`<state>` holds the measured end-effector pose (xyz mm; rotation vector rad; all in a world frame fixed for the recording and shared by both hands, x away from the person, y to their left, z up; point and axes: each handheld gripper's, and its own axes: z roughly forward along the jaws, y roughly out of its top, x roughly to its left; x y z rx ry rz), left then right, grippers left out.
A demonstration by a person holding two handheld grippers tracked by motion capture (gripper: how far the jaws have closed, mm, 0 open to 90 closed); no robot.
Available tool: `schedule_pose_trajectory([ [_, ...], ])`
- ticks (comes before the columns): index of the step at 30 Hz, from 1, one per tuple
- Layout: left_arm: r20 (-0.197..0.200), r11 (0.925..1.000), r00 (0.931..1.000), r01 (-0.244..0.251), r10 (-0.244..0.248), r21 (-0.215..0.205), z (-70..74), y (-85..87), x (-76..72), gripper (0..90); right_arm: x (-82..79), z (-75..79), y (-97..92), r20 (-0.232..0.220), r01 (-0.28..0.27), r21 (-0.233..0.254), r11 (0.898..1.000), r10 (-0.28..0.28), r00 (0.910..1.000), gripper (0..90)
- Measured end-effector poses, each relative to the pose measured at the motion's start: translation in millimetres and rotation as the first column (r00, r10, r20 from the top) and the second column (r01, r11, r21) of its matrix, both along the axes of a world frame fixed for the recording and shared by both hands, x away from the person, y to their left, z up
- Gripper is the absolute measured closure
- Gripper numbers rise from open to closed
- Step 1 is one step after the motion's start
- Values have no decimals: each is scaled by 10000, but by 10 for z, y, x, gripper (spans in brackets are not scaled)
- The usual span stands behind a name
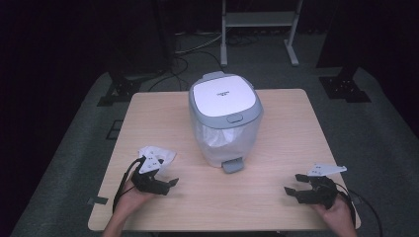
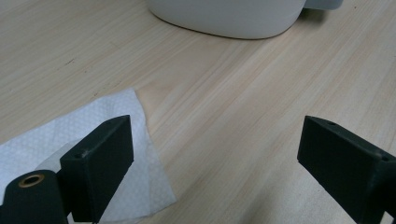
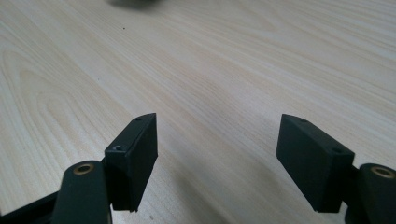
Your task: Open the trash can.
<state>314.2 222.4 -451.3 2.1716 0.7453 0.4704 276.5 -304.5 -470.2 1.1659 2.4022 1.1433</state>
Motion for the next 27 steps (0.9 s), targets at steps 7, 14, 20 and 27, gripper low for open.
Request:
schedule_pose_trajectory([
  [7,-45,10000,10000,72,-71,28,-10,-22,8,95,-1,42,11,204,-57,166,9998,54,9998,282],
  [14,-14,9996,9997,264,-264,105,-9,-61,11,95,0,100,41,113,-107,269,9996,104,9999,282],
  [20,7,9994,9995,325,-325,85,-4,-64,12,95,27,237,112,153,-340,75,9994,339,9993,283],
  [27,22,9996,9996,291,-291,34,3,-52,1,95,84,471,198,283,-649,-121,9978,652,9975,284],
])
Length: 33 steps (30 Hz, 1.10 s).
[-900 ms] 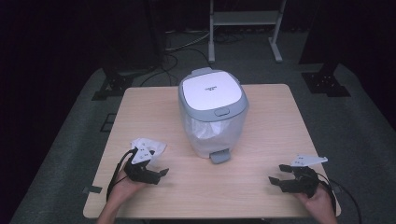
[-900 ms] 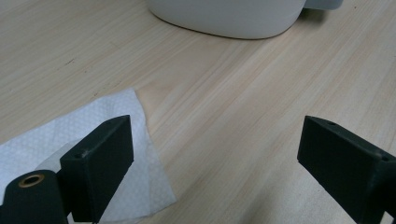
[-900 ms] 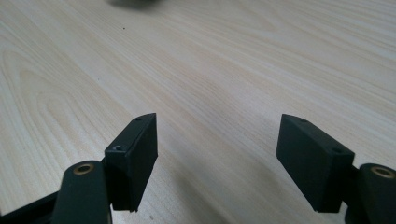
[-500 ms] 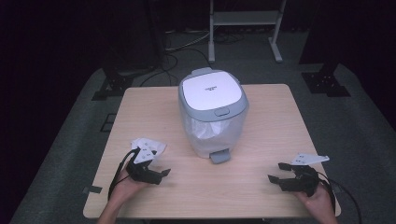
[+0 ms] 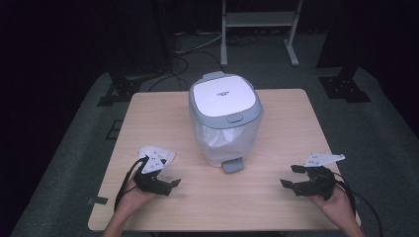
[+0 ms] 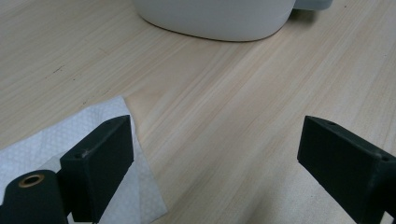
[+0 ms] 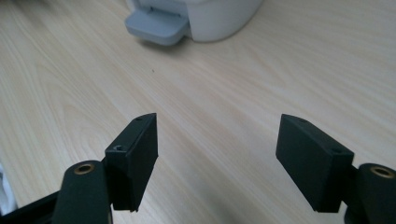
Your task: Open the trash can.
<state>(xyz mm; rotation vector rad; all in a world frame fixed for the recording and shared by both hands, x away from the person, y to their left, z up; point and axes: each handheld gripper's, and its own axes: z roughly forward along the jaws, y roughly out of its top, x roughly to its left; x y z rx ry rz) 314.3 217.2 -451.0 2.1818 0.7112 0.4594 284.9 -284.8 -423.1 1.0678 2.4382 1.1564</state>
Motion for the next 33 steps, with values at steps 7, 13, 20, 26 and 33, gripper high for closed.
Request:
schedule_pose_trajectory([
  [7,-14,10000,10000,7,-7,66,-3,6,-5,95,72,239,88,15,-343,-69,9994,343,9994,299],
  [13,-59,10000,9999,-84,84,53,-4,19,-4,95,125,373,133,-5,-464,115,9989,464,9989,313],
  [20,-27,10000,10000,-84,84,50,-3,12,-10,95,175,596,193,153,-551,23,9985,551,9984,331],
  [26,-62,9999,9999,-95,95,33,-11,13,-5,95,226,783,242,211,-789,45,9969,788,9967,368],
  [33,-64,10000,9999,-89,89,29,-6,11,-10,95,284,1020,333,369,-1045,48,9945,1042,9939,425],
])
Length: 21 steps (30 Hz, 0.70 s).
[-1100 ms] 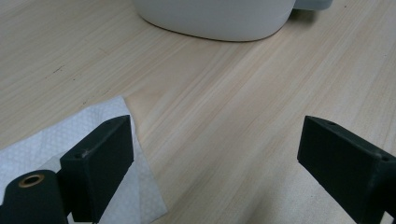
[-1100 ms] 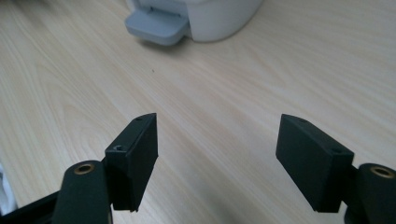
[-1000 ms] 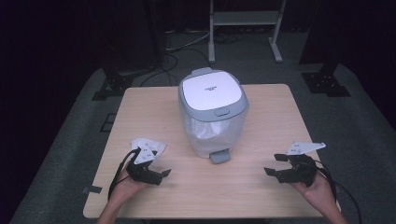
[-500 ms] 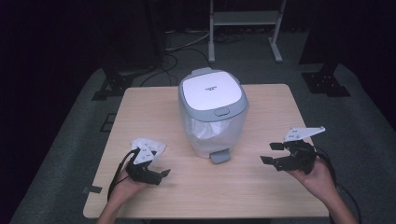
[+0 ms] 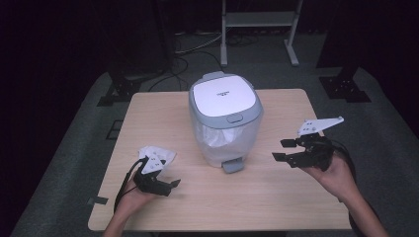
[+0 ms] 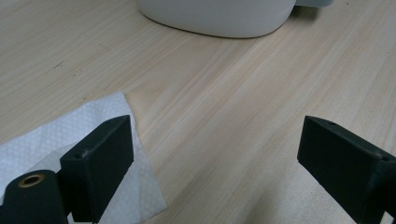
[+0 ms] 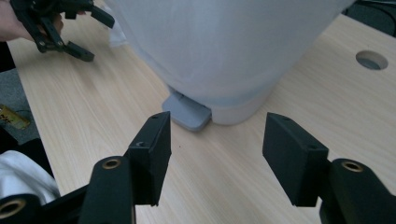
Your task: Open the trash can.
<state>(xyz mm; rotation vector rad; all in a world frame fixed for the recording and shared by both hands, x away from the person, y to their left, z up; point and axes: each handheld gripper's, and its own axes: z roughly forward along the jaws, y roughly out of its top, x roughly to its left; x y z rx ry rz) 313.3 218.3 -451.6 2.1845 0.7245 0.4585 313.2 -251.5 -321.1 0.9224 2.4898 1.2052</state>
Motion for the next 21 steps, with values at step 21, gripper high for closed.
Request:
schedule_pose_trajectory([
  [21,-11,10000,10000,-64,64,-22,-6,17,6,95,135,527,160,180,-341,-153,9993,344,9992,561],
])
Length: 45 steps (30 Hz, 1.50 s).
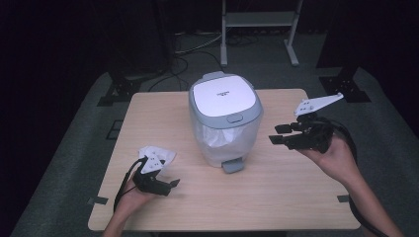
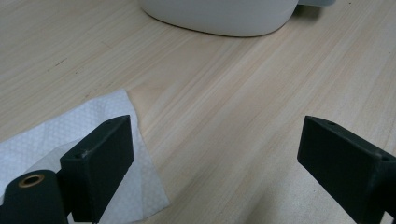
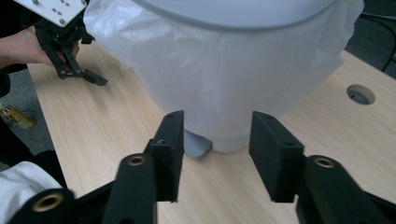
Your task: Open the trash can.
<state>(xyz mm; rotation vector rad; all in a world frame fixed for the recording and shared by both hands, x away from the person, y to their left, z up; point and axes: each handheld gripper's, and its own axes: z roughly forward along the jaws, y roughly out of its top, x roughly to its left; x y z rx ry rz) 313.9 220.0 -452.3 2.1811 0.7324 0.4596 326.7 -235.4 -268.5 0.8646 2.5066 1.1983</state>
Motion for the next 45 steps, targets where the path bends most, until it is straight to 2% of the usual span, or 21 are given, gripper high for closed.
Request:
schedule_pose_trajectory([
  [5,41,10000,10000,16,-16,5,4,3,1,95,12,115,26,150,-92,49,9999,91,9998,596],
  [7,43,10000,10000,28,-29,8,5,3,2,96,30,179,41,114,-136,195,9997,134,9998,609],
  [13,58,10000,10000,28,-28,42,6,1,-1,95,64,284,82,110,-217,226,9995,215,9997,629],
  [25,6,10000,10000,33,-33,63,0,-2,0,95,140,460,199,16,-362,-16,9993,362,9993,639],
  [34,17,10000,10000,40,-41,46,4,2,1,95,200,562,327,-70,-521,-207,9984,520,9986,649],
  [45,4,10000,10000,34,-34,-4,0,10,4,95,274,617,504,-142,-755,-310,9967,751,9971,649],
])
